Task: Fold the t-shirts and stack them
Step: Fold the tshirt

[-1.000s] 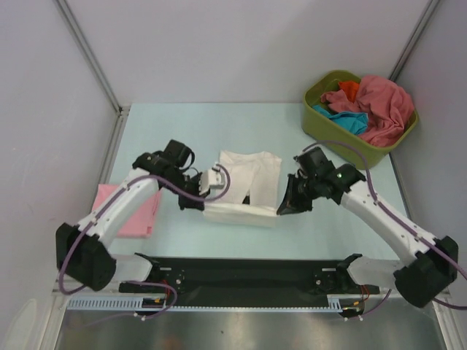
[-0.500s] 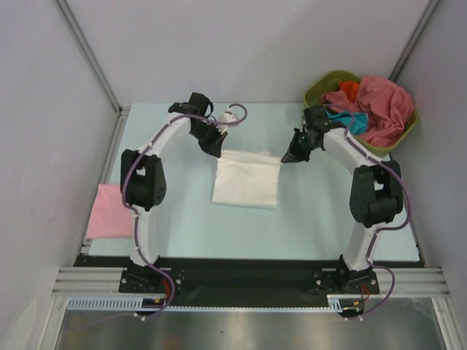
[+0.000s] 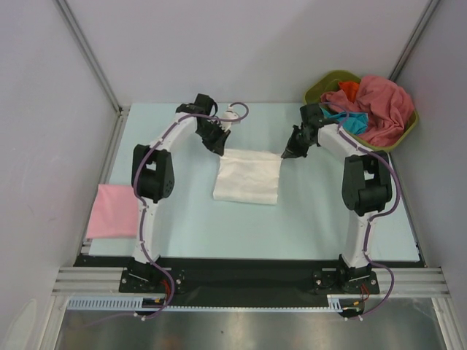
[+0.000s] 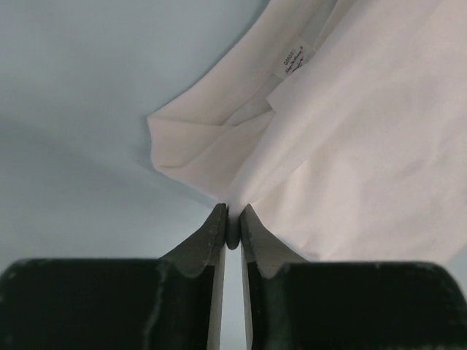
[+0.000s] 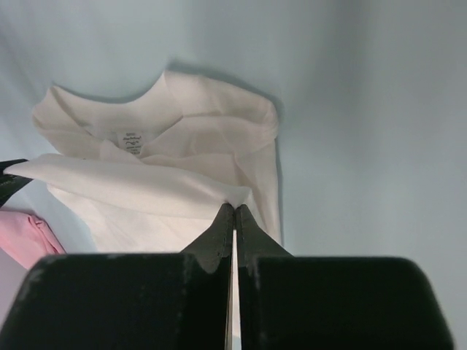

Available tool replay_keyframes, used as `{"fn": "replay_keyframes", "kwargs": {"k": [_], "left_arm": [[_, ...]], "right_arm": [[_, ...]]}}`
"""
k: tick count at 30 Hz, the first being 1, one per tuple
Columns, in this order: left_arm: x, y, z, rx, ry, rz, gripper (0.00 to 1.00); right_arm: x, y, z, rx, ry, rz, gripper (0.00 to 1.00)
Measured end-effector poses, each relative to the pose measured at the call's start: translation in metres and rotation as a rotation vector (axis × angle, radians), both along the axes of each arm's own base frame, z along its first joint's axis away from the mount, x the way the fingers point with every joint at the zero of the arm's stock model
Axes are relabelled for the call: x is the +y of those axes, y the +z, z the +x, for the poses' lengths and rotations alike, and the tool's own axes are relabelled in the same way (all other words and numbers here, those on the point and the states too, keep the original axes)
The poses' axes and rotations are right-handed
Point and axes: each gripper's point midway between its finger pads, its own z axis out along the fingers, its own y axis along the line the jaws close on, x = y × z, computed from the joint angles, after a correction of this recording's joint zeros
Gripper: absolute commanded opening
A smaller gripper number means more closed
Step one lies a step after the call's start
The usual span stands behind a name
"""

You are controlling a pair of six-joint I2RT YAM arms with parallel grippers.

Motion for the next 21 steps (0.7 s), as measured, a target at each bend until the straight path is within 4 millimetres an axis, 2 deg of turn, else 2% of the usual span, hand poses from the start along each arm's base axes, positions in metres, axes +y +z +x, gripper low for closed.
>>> {"fn": "replay_keyframes", "kwargs": {"k": [1,2,3,4,6,9,12,14,17,21], "left_arm": [[-0.001,-0.001,0.001,0.001,0.007,-0.002,0.25],[-0.001,-0.002,0.003,-0.004,0.009,-0.003,0.33],[0.000,-0.004,0.005,-0.006,0.016,0.004,0.42],[0.001,-0.004,0.006,-0.009,0.027,0.010,0.54],[0.005,-0.005,0.012,-0.021,0.058,0.026,0.58],[0.011,-0.001,0.027,-0.063,0.126,0.050,0.60],[0.016,0.010,0.045,-0.124,0.204,0.041,0.57],[0.017,0.015,0.041,-0.144,0.226,0.027,0.54],[0.014,0.018,0.018,-0.136,0.209,0.022,0.44],[-0.012,0.014,0.009,-0.135,0.154,0.000,0.41]], "right_arm": [[0.000,0.000,0.002,-0.004,-0.006,-0.003,0.02],[-0.001,-0.002,0.003,-0.004,-0.011,-0.006,0.09],[-0.002,-0.004,0.004,-0.001,-0.019,-0.011,0.23],[-0.005,-0.006,0.005,0.001,-0.028,-0.020,0.47],[-0.012,-0.010,0.011,0.000,-0.058,-0.046,0.54],[-0.026,-0.008,0.026,-0.032,-0.100,-0.100,0.55],[-0.034,0.003,0.031,-0.076,-0.124,-0.146,0.52],[-0.034,0.011,0.025,-0.119,-0.112,-0.174,0.50],[-0.016,0.030,0.006,-0.195,-0.058,-0.177,0.46],[0.026,0.044,-0.007,-0.265,0.030,-0.137,0.37]]}}
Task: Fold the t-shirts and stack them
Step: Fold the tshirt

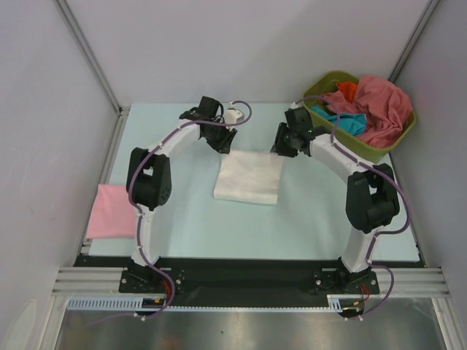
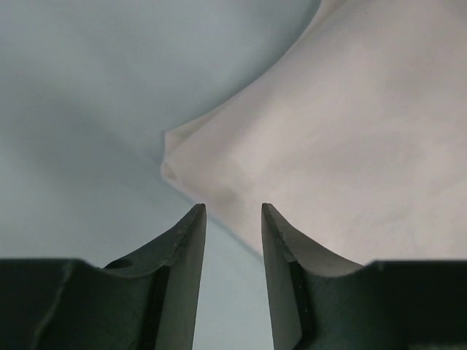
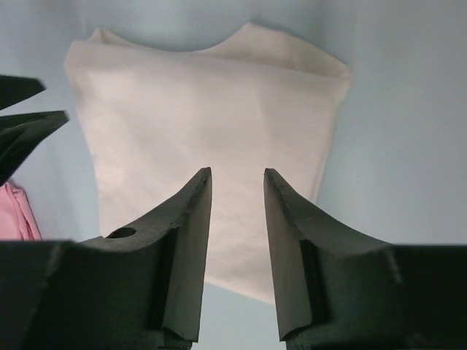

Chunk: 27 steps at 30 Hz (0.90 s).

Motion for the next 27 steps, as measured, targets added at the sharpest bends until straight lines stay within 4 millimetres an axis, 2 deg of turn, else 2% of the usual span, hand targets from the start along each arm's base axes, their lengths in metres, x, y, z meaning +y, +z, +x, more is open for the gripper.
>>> {"fn": "replay_keyframes", "kwargs": {"k": [2,5,10,12,13,15,18,22,24,25,27], "left_arm": [[-0.011,-0.006,0.002,0.001,-0.013,0.001,0.41],[-0.019,-0.020,0.018,-0.001,-0.001,0.004,0.40],[-0.009,-0.049,0.040,0.017,0.071,0.041,0.41],[-0.005,-0.054,0.041,0.026,0.092,0.052,0.45],[-0.004,-0.055,0.041,0.029,0.099,0.053,0.47],[-0.003,-0.053,0.043,0.023,0.111,0.055,0.52],[-0.001,-0.044,0.047,0.002,0.127,0.058,0.55],[0.002,-0.011,0.045,-0.049,0.143,0.037,0.55],[0.006,0.011,0.025,-0.050,0.149,0.016,0.55],[0.008,0.025,0.011,-0.064,0.153,-0.015,0.55],[0.014,0.046,-0.031,-0.051,0.151,-0.074,0.54]], "right_arm": [[0.012,-0.007,0.002,-0.003,0.026,0.018,0.33],[0.010,-0.030,0.013,0.018,0.010,0.024,0.29],[-0.010,-0.081,0.026,0.101,-0.042,0.005,0.27],[-0.015,-0.095,0.030,0.130,-0.054,-0.004,0.28],[-0.016,-0.094,0.032,0.133,-0.057,-0.004,0.29],[-0.016,-0.086,0.038,0.114,-0.055,-0.013,0.37],[-0.015,-0.068,0.048,0.058,-0.050,-0.035,0.48],[-0.017,-0.032,0.038,-0.002,-0.042,-0.092,0.52],[-0.010,-0.008,0.018,-0.043,-0.020,-0.083,0.50],[-0.002,0.003,0.002,-0.057,0.007,-0.058,0.50],[0.014,0.022,-0.030,-0.066,0.055,0.022,0.45]]}}
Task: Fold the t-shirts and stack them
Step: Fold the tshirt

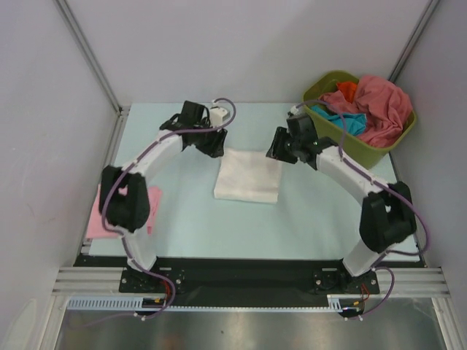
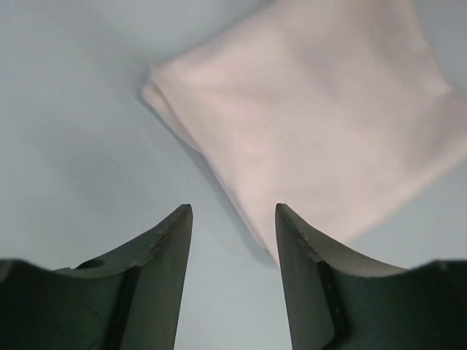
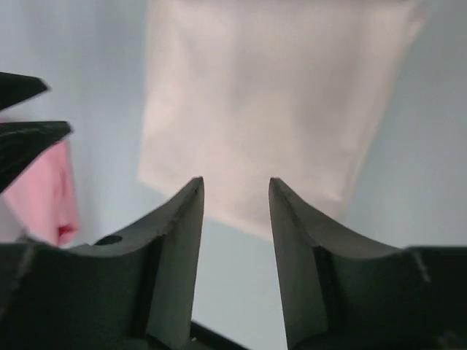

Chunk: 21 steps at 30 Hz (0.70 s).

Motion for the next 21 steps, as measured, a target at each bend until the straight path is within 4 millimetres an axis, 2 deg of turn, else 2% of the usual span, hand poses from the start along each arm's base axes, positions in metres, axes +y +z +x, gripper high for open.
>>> {"fn": "replay_keyframes", "kwargs": {"k": [2,4,6,9,12,14,18,21], "left_arm": [[0.003,0.010,-0.043,0.028,-0.013,-0.057,0.53],[-0.002,0.008,-0.070,0.058,-0.037,-0.093,0.52],[-0.012,-0.007,-0.088,0.107,-0.064,-0.102,0.52],[-0.022,-0.047,-0.110,0.212,-0.093,-0.076,0.51],[-0.022,-0.085,-0.129,0.311,-0.099,-0.025,0.51],[-0.018,-0.100,-0.132,0.338,-0.088,0.006,0.51],[-0.013,-0.105,-0.127,0.325,-0.073,0.032,0.51],[-0.010,-0.107,-0.127,0.314,-0.077,0.046,0.51]], "right_arm": [[0.024,0.012,-0.034,0.001,0.068,0.116,0.42],[0.041,0.008,-0.060,0.043,0.119,0.197,0.36],[0.057,-0.011,-0.080,0.113,0.157,0.248,0.30],[0.068,-0.051,-0.101,0.235,0.170,0.279,0.30],[0.062,-0.088,-0.116,0.334,0.137,0.262,0.29],[0.054,-0.104,-0.122,0.374,0.109,0.239,0.28],[0.036,-0.121,-0.127,0.392,0.055,0.198,0.28],[0.021,-0.123,-0.137,0.395,0.021,0.180,0.28]]}}
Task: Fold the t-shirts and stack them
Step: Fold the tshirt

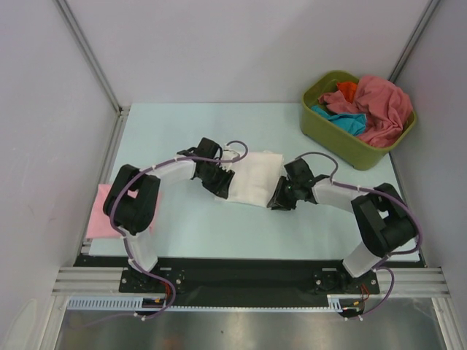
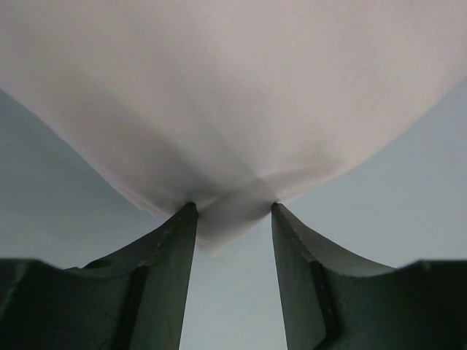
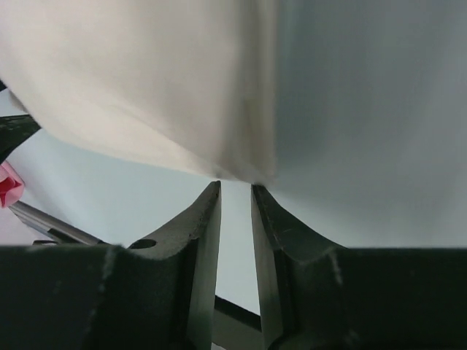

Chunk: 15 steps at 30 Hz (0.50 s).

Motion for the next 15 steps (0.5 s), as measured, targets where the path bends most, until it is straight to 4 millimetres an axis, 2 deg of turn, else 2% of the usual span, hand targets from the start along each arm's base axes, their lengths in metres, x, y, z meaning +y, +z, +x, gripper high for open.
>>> {"fn": "replay_keyframes", "kwargs": {"k": [4,7,8,11,15], "left_arm": [[0.007,0.003,-0.004,-0.015,-0.013,0.022,0.53],[0.013,0.014,-0.004,-0.023,-0.006,0.018,0.56],[0.015,0.020,-0.002,-0.034,0.006,0.010,0.58],[0.024,0.044,0.020,-0.093,0.117,-0.018,0.61],[0.031,0.063,0.057,-0.137,0.297,-0.078,0.63]], "right_arm": [[-0.032,0.000,-0.010,0.018,-0.062,-0.044,0.30],[-0.050,0.006,-0.009,0.015,-0.094,-0.089,0.40],[-0.053,0.012,-0.008,0.006,-0.095,-0.095,0.46],[-0.055,0.032,0.003,-0.045,-0.104,-0.092,0.55],[-0.056,0.052,0.032,-0.117,-0.135,-0.085,0.60]]}}
